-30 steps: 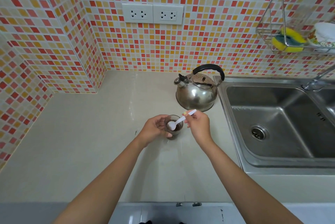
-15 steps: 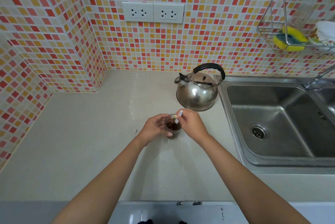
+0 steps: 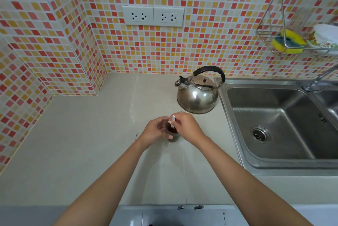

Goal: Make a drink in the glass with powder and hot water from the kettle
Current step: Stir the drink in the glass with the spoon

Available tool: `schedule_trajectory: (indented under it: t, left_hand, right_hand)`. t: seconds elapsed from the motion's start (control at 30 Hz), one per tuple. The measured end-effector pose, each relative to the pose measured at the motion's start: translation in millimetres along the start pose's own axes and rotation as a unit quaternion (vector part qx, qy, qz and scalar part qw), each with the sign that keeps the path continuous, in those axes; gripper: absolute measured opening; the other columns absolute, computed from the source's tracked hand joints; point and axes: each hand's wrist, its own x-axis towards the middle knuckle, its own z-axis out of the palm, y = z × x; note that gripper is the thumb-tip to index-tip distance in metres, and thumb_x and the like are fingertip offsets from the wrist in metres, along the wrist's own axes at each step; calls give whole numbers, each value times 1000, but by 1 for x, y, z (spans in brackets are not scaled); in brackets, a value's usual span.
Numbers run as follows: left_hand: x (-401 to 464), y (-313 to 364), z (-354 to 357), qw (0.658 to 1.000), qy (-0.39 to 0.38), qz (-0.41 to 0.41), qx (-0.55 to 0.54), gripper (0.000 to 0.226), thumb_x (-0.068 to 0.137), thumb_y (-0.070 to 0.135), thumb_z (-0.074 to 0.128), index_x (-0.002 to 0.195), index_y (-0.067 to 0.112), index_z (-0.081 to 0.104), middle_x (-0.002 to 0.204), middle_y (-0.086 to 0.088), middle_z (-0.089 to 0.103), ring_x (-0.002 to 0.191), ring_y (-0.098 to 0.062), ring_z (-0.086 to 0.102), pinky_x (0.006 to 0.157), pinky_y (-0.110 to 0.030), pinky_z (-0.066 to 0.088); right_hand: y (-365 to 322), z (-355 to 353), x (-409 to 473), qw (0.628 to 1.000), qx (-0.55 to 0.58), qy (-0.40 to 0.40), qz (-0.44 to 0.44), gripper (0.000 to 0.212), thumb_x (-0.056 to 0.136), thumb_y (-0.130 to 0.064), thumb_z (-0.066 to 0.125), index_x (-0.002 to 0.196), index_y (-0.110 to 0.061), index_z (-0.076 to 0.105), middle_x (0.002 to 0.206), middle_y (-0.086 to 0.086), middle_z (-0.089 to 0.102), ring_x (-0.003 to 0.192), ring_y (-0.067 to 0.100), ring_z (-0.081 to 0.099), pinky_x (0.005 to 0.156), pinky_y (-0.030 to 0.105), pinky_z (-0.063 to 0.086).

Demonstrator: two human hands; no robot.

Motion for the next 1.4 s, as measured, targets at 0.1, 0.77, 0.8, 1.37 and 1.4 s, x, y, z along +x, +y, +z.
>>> schedule_trajectory:
  t: [0.1,0.77,0.8,1.37,1.4]
  left_hand:
    - [-1,2,2,1000,6,-1,-10,64,56,-19,77,110,15,67,104,-1,71,97,-13,67,89,-22,51]
    - [-2,5,2,1000,13,-14,0,68,56,-21,76,116,10,63,105,-3,69,95,-12,66,88,-21,50]
    - [-1,4,2,1000,11,-13,2,68,57,-20,76,116,11,63,103,-1,70,92,-10,67,85,-20,50]
    - [-3,5,2,1000,11,-22,9,72,59,-18,77,122,11,60,113,-7,66,101,-16,63,92,-23,48]
    - [-3,5,2,1000,12,-22,10,73,59,-18,77,124,9,59,113,-7,66,101,-17,63,93,-24,48]
  right_hand:
    - [5,-3,0,999,-35,23,7,17,89,-11,52,81,-3,65,87,13,65,80,30,59,69,39,48]
    - [11,-6,0,999,1,20,35,24,88,-10,49,73,-4,66,76,9,66,72,25,58,66,34,45]
    - [10,-3,-2,999,19,13,37,24,89,-11,51,73,-4,67,72,9,65,69,24,58,65,33,45]
    - [19,-10,1,997,44,33,47,16,88,-9,57,79,-3,68,67,-6,58,69,19,56,66,31,44]
    - [20,-9,0,996,57,30,56,16,88,-10,58,78,-3,68,68,2,62,70,23,58,66,33,45]
